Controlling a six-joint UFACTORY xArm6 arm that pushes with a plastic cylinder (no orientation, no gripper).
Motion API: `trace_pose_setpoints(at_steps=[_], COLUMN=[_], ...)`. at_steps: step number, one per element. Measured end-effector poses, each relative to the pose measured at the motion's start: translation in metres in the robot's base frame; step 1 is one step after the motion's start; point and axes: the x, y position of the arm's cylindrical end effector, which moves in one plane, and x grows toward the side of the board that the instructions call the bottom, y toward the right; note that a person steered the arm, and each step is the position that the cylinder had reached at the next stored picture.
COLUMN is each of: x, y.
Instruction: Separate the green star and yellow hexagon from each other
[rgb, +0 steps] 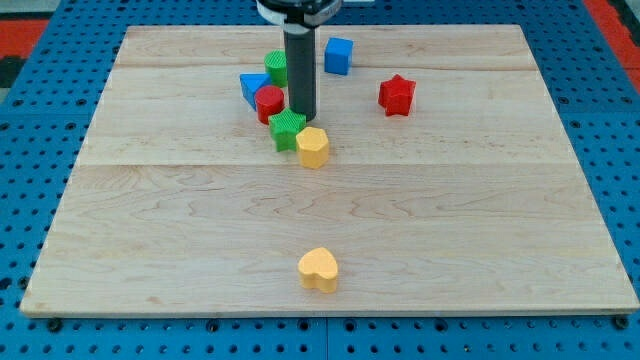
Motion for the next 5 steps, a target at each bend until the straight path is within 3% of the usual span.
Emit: trace_pose_setpoints(at_steps=[2,5], x=[0.061,0.064], y=[0.001,0.097])
